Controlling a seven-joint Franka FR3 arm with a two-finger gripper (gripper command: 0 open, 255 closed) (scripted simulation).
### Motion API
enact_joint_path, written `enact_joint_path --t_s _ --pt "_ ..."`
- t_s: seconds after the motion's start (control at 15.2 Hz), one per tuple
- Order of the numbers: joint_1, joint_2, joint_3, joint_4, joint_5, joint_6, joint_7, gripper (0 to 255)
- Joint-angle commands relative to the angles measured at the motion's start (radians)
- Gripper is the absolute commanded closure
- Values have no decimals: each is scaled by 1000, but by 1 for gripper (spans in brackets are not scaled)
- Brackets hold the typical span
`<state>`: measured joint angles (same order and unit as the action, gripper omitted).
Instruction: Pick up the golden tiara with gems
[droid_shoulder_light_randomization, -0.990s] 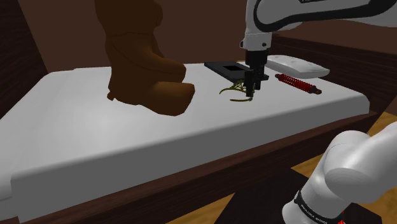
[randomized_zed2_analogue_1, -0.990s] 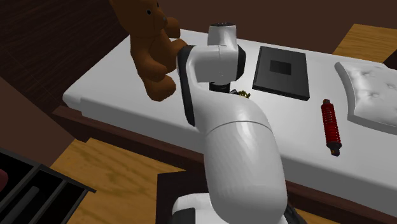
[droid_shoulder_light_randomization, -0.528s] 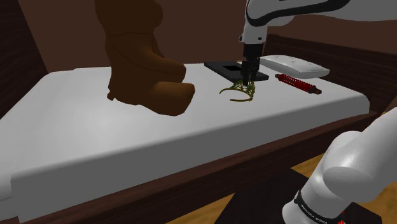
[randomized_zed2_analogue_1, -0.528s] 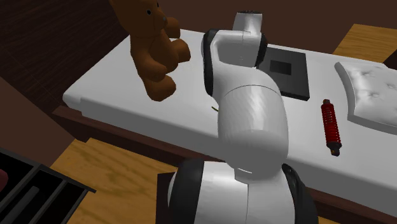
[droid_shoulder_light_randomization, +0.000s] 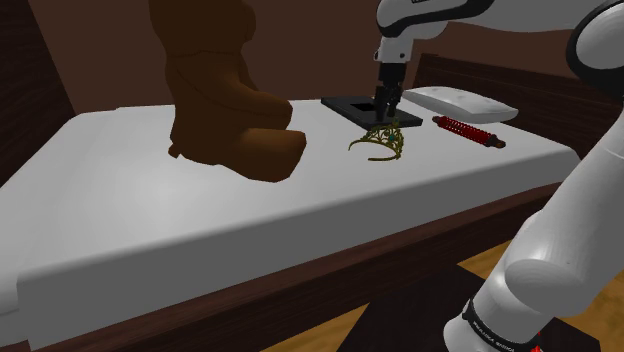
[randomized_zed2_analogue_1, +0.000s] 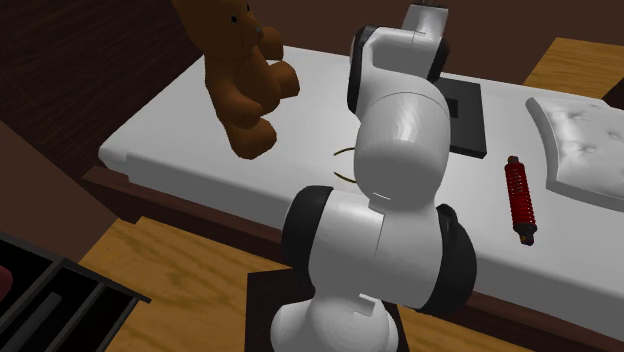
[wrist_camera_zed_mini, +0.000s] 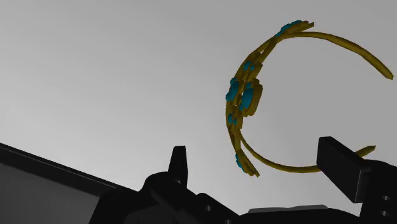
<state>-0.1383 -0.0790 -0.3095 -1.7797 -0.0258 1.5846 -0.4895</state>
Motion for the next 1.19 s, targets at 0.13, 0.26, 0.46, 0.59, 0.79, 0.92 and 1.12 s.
enact_joint_path --t_s 0.13,0.26,0.46,0.59,0.79,0.92,1.12 --pt "-3 11 -5 -37 4 49 -8 0" --pt "-4 10 -5 -65 4 76 -8 0" --pt "-4 10 -5 -86 4 97 -8 0" --pt "-4 9 -6 -87 3 97 -9 255" --pt "-4 9 -6 -87 3 97 -9 255" --pt "-4 9 -6 -87 3 97 -9 255" --pt "-4 10 -5 -86 4 97 -8 255"
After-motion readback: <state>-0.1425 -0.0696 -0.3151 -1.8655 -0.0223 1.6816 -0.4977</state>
